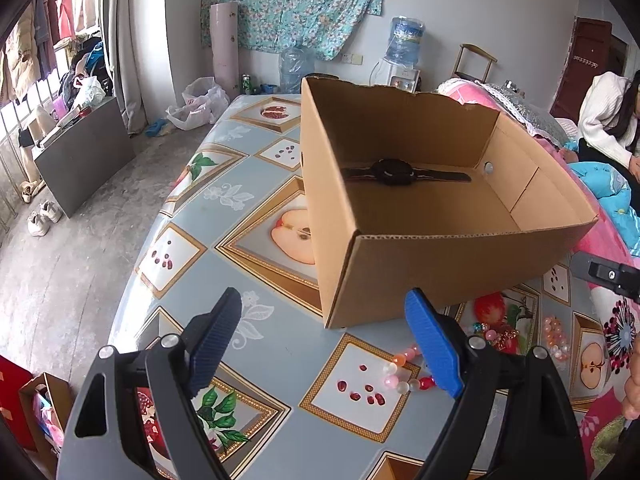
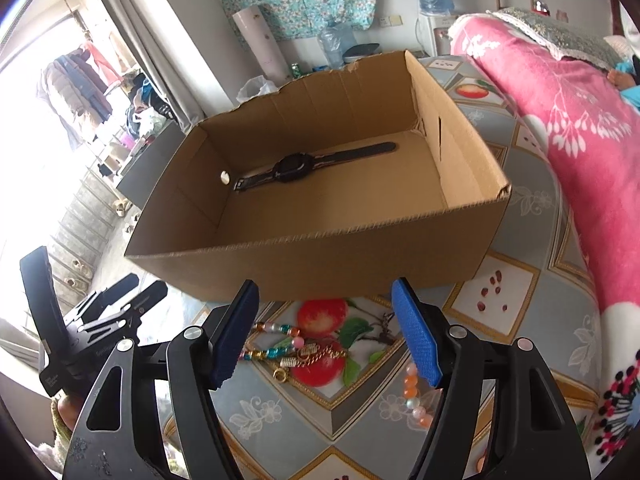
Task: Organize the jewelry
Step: 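Move both tools back toward the bracelets in front of the box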
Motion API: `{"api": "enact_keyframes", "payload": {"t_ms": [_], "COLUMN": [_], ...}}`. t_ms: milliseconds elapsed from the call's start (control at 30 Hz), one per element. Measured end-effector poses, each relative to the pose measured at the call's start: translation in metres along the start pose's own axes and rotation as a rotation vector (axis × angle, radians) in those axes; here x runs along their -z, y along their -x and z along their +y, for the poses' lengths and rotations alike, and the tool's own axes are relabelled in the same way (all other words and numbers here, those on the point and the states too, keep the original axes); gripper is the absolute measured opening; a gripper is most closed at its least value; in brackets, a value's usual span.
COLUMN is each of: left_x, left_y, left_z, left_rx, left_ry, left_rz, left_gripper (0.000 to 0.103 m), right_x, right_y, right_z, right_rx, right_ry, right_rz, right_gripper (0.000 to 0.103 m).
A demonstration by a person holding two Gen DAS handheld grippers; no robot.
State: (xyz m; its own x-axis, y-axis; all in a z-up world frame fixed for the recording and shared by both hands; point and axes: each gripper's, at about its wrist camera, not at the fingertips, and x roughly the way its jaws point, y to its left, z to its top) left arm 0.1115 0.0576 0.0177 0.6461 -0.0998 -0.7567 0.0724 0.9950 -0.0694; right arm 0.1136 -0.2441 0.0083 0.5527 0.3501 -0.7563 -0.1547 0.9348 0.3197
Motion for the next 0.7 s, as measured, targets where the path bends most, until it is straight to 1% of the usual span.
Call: {"api": "enact_keyframes", "payload": {"t_ms": [100, 133, 267, 500, 700], "left_x": [0.008, 0.011, 0.027, 0.066, 0.086], "left_y": [0.006, 0.007, 0.009, 0.012, 0.011], "left_z": [-0.004, -0.005, -0.008, -0.017, -0.019], "left_rx": [0.003, 0.002, 0.013, 0.013, 0.010], "left_ry": [-0.019, -0.023, -0.034, -0.074, -0.086], "left_rz": [0.010, 0.016, 0.062, 0.151, 0.190], "left_gripper": [0.082, 0.082, 0.082, 0.082, 0.083], "right_x": [0.012, 0.016, 0.035, 0.065, 0.087], "right_y": [0.002, 0.003, 0.006, 0.004, 0.001], "right_z": [0.006, 0.009, 0.019, 0.028, 0.033], "right_rx": [-0.006, -0.003, 0.002, -0.006, 0.007], "right_ry": [0.031, 0.046, 0.106, 0.155, 0.180], "right_rz": [0.017, 0.021, 0.047, 0.105, 0.141], "right_gripper": [0.072, 0.075, 0.079, 0.080, 0.081]}}
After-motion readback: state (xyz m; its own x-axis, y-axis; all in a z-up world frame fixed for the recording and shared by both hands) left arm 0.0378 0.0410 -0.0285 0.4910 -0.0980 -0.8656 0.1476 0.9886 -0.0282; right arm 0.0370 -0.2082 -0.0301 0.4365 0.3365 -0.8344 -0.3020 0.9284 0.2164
